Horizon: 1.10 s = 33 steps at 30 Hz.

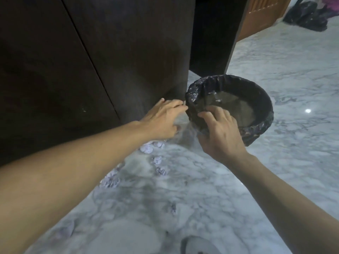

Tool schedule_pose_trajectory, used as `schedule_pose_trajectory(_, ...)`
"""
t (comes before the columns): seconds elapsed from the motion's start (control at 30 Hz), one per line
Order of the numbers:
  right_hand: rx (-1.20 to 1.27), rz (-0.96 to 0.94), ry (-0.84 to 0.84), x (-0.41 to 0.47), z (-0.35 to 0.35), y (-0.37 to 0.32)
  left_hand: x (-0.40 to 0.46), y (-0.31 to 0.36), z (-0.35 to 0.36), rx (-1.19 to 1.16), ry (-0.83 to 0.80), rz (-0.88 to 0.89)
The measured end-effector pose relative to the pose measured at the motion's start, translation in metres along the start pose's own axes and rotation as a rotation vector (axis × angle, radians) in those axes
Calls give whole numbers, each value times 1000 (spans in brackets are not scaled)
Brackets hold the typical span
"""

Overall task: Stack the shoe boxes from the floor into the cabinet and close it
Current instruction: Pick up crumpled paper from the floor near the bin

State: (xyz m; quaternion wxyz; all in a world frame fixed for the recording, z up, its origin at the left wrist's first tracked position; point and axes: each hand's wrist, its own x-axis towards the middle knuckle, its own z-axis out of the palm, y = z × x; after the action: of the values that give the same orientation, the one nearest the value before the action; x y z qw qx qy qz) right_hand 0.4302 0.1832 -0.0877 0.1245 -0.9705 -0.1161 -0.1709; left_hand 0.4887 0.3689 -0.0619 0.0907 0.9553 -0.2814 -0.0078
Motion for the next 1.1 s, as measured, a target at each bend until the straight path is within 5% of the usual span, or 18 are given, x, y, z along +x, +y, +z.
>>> schedule_pose_trajectory(0.1, 114, -90, -61, -11, 13, -31, -47, -28, 2, 29, -41, -109)
schedule_pose_trajectory(0.2, 195, -97, -308, -23, 30, -53, -102, -59, 26, 21, -98, -255)
schedule_pose_trajectory(0.37, 52, -106, -769, -51, 69, -78, -191, -91, 67, -119, -69, -543)
schedule_pose_trajectory(0.57, -74, -53, -1052, -96, 126, -88, -275, -115, 127, -191, -192, -1035)
schedule_pose_trajectory(0.7, -70, -40, -1052, -105, 146, -90, -308, -118, 167, -266, -238, -1326)
schedule_pose_trajectory(0.83, -49, -107, -974, -97, 157, -89, -309, -113, 198, -364, -113, -1490)
schedule_pose_trajectory(1.1, 115, 58, -773, -77, 169, -85, -276, -102, 223, -464, 195, -1236)
